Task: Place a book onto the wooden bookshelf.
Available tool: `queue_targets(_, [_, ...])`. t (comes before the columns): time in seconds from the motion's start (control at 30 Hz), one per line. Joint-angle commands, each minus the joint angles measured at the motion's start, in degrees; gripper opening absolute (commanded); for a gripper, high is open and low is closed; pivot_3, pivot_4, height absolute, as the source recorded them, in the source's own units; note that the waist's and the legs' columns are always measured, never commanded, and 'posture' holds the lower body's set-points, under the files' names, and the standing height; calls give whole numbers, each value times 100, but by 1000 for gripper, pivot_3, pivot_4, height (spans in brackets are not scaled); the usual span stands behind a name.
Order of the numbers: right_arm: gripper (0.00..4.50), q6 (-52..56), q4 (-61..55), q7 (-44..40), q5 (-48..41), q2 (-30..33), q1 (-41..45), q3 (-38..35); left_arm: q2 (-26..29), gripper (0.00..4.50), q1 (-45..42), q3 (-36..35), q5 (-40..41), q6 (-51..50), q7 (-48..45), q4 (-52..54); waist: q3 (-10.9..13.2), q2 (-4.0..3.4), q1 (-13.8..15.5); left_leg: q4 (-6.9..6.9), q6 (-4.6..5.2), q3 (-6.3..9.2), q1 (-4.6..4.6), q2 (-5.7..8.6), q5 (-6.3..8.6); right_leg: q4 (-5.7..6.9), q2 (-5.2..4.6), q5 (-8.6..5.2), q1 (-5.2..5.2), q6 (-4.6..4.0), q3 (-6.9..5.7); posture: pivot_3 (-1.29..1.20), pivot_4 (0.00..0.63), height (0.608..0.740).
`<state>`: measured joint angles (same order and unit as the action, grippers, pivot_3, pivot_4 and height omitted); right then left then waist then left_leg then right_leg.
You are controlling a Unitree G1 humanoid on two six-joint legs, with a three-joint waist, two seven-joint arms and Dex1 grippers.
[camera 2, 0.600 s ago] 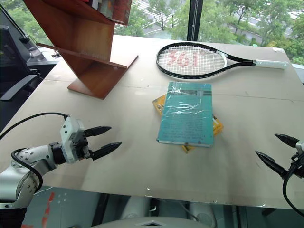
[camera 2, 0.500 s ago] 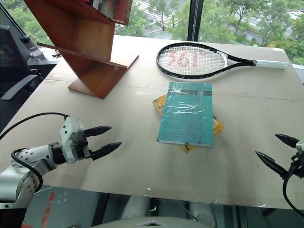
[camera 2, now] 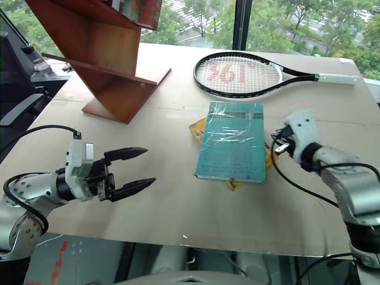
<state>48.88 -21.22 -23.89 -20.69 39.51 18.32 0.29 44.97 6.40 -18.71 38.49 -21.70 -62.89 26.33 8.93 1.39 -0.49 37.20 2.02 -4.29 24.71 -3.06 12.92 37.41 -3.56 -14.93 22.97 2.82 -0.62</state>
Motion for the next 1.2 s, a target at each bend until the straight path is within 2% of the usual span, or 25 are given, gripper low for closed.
queue_targets(0.03, [39,-107,251,-64,410,-194,367,684,19,4500,124,-160,16,135,27,185,0,0,-8,0,0,0,0,0,0,2,0,0,0,0,0,0,150,739])
queue_targets(0.17, [39,-187,282,-91,510,-612,646,908,15,4500,215,-219,3,78,209,247,0,0,-17,6,0,0,-2,-2,0,19,3,0,4,1,2,0,150,739])
queue_targets(0.33, [39,-545,265,-148,687,-638,594,794,3,4500,258,-286,20,-213,635,171,0,1,9,7,0,1,0,-1,0,20,0,1,4,2,1,0,150,739])
queue_targets(0.4, [39,-664,253,-157,740,-554,449,629,8,4500,177,-278,155,-563,924,115,0,1,5,8,0,1,-1,0,0,22,0,1,4,3,1,0,150,739])
queue_targets(0.47, [39,-1336,48,-747,510,-226,-95,144,56,4500,-134,-289,710,-1507,1437,-74,-1,2,82,8,0,7,1,0,0,25,1,1,3,3,-3,0,150,739])
queue_targets(0.53, [526,-2110,-222,-1516,71,30,-944,-602,249,4500,-575,-266,1090,-2601,1949,-398,-1,2,164,10,0,12,2,1,0,25,1,-1,2,6,-8,0,150,739])
queue_targets(0.57, [891,-2300,-374,-1903,-316,51,-1389,-1054,281,4500,-869,-301,1469,-3096,2057,-691,-1,2,183,10,0,17,0,3,0,25,0,-4,-3,11,-11,0,150,739])
queue_targets(0.63, [1758,-2644,-633,-2583,-767,175,-2176,-1672,370,4500,-1451,-202,1716,-3826,2172,-1335,-1,2,163,11,0,22,-1,2,0,26,4,-5,-7,13,-14,0,150,739])
queue_targets(0.73, [3008,-2754,-1070,-3070,-1289,278,-2977,-2318,323,4500,-2508,157,1791,-4840,2261,-2505,-1,8,79,15,0,16,-29,1,0,29,10,-5,-29,14,-6,0,150,739])
queue_targets(0.83, [4405,-2834,-1528,-3078,-1491,214,-3491,-2687,38,4500,-3577,665,1636,-5612,2151,-3695,-3,20,73,18,-1,18,-57,12,-1,35,25,-6,-55,16,-1,0,150,739])
queue_targets(0.9, [4467,-2836,-1799,-2908,-1553,108,-3672,-2744,-175,4500,-4095,952,1364,-5678,2043,-4419,-5,28,-8,15,-2,16,-93,9,0,31,32,-16,-84,28,6,0,150,739])
queue_targets(1.0, [4467,-2815,-2310,-2712,-1708,-101,-4116,-2875,-639,4500,-4841,1362,845,-5422,1803,-5737,-6,29,20,14,-3,16,-90,9,0,33,33,-7,-82,12,7,0,150,739])
queue_targets(1.2, [4467,-2847,-2886,-2446,-1959,-339,-4707,-3015,-1200,4500,-5609,2085,24,-4747,462,-7309,-10,30,84,12,-3,11,-87,22,1,28,23,-7,-81,10,10,0,150,739])
